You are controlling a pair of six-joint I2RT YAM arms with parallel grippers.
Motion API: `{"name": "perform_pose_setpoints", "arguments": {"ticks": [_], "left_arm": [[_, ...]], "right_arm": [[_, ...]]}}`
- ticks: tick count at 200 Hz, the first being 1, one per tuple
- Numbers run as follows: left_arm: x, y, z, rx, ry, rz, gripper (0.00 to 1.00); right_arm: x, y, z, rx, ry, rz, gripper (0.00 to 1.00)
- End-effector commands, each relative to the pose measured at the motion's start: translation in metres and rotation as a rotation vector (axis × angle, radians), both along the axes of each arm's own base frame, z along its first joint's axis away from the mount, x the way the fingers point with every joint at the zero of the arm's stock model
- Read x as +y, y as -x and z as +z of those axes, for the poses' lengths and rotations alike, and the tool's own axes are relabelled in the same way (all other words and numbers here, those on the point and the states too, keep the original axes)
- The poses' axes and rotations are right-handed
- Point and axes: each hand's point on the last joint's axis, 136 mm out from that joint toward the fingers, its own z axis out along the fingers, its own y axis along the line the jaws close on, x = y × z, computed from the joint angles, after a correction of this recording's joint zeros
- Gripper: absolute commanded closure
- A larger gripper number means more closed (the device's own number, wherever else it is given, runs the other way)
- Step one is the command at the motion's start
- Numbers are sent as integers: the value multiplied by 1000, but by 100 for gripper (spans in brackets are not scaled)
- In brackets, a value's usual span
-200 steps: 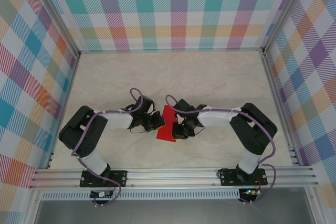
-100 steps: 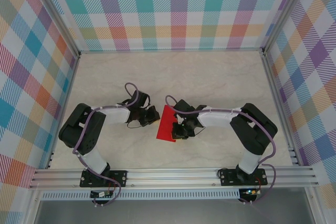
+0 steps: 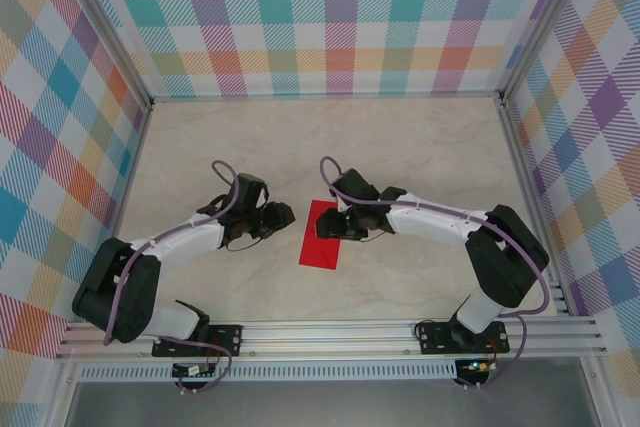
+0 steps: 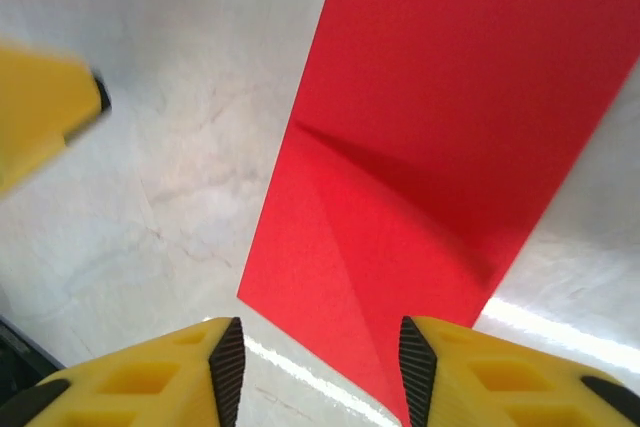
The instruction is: Fold a paper plane with a square sheet of paper (pick it up from the middle)
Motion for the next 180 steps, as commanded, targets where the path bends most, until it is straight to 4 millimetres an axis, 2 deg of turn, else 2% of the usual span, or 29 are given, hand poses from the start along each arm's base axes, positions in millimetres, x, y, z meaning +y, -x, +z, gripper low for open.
{"name": "perform_pose_setpoints", "arguments": {"ticks": [1,43,82,110,131,156,180], "left_arm": [[7,12,-5,35,40,35,54],[-2,18,3,26,125,20,43],[-9,19,-1,42,177,16,40],[-17,19,-3,56,220,8,40],[-25,20,-6,76,244,-12,40],[-34,22,-9,94,260,-29,40],[-43,23,-12,105,278,-49,41]], "right_arm": [[-13,-12,-4,-20,14,-22,48],[-17,-19,-19,17,-24,-26,47],[-9,-18,-31,69,-63,-1,52],[-10,-15,-39,94,-48,-2,57],[-12,-14,-43,104,-40,-5,63],[-14,-12,-49,134,-29,-13,81],[-18,-14,-53,140,-20,-37,85]]}}
